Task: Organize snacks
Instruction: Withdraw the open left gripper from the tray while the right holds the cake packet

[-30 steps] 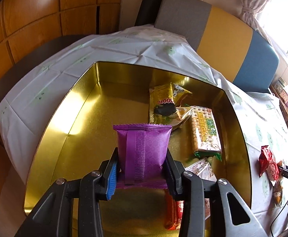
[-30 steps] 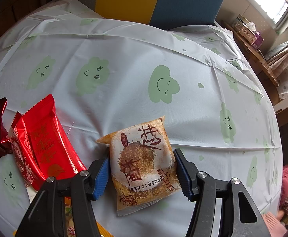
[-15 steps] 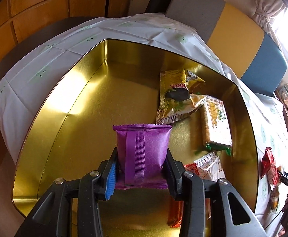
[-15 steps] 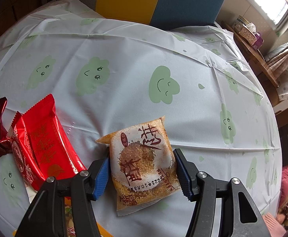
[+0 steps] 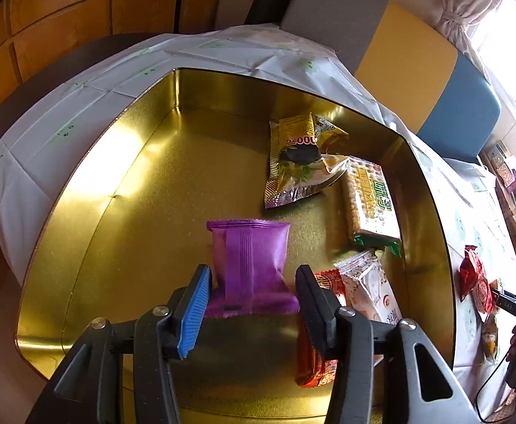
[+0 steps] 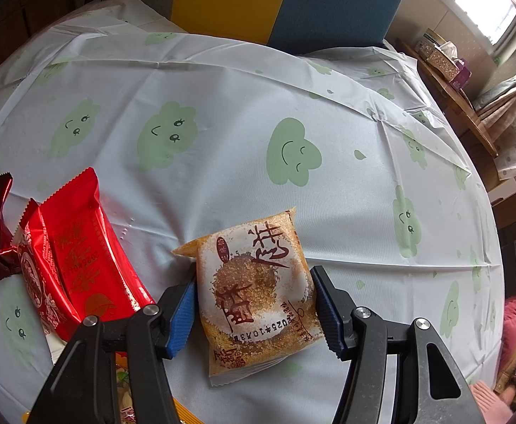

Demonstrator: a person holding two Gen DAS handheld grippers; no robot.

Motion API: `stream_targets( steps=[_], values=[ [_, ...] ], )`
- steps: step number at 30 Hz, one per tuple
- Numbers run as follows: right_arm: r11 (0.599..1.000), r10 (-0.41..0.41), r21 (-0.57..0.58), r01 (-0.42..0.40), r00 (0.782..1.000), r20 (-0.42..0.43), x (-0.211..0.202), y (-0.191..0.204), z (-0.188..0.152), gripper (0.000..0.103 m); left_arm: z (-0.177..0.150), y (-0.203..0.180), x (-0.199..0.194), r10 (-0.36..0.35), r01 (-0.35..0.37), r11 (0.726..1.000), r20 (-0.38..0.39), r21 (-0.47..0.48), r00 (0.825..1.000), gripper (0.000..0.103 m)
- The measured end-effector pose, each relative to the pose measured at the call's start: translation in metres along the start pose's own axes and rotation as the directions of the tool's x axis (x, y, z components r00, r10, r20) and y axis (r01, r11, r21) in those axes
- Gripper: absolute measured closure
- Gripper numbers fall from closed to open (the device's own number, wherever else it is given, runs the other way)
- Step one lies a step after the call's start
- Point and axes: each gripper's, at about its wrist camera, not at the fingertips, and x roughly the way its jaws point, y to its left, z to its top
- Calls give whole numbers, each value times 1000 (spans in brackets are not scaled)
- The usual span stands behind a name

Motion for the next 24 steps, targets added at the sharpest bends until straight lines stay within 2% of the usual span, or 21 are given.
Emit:
stream_targets(
  steps=[6, 14, 24],
  values=[
    [1000, -6, 3, 6, 1000, 5, -1, 1, -1, 42, -5, 1, -14, 33, -33, 999, 49, 4, 998, 53],
    [1000, -12, 5, 12, 1000, 8, -3, 3, -2, 43, -15, -9, -36, 51, -58, 997, 110, 54, 993, 53],
    [1000, -14, 26, 14, 1000, 11, -3, 3, -4, 43, -26, -33, -56, 13, -36, 992, 185, 123, 983, 53]
  ],
)
